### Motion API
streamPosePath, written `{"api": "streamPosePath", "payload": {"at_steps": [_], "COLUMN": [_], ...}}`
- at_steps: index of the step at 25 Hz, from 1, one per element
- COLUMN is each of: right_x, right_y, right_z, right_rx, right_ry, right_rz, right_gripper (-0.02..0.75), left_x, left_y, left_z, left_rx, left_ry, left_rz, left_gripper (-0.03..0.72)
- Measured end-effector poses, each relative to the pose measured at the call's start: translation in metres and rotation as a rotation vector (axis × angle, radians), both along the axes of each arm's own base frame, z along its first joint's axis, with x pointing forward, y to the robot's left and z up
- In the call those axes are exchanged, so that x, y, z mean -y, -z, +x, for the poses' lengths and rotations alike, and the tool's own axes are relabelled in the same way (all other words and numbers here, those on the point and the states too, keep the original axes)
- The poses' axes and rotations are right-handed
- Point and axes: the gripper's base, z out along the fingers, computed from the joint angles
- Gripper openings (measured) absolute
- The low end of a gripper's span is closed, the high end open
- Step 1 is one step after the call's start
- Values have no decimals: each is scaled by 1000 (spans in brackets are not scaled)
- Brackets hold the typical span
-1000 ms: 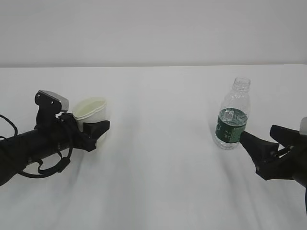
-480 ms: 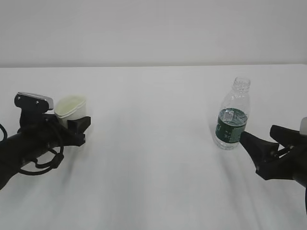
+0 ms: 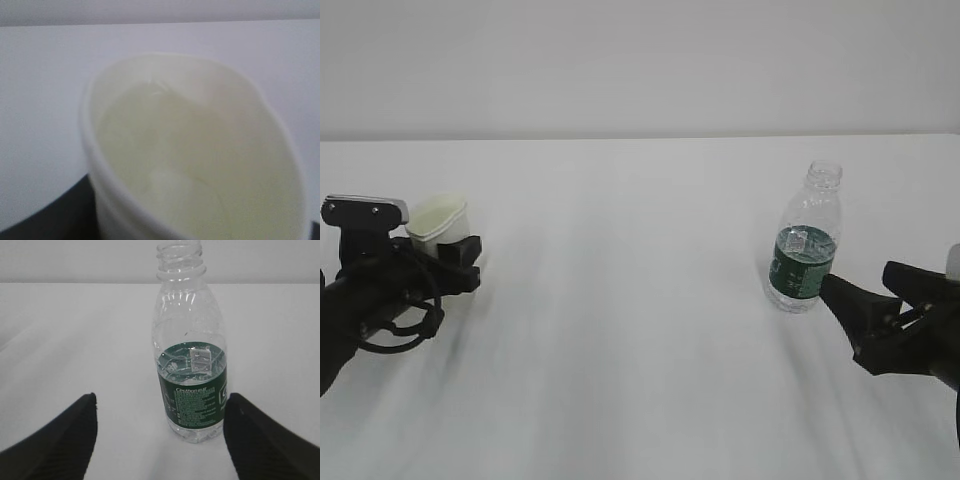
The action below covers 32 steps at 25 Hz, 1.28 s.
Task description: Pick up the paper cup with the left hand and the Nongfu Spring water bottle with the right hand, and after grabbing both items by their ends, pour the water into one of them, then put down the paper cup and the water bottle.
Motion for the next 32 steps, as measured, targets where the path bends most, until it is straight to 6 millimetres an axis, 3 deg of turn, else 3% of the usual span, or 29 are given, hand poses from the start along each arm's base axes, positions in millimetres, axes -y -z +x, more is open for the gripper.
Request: {"api": "streamPosePath", "payload": {"at_steps": [17, 32], "right_x": [-1, -1], "right_y": [0, 0], "right_z": [0, 0], "right_rx": [-2, -3], "right_ry": [-7, -9], "right_rz": [4, 5], "right_gripper": [589, 589], "left_x": [-2, 3], "left_y": [-4, 9], "left_z": [9, 18], "left_rx": [31, 22], "left_ry": [-38, -6], "left_rz": [-4, 3], "left_gripper": [422, 419]}}
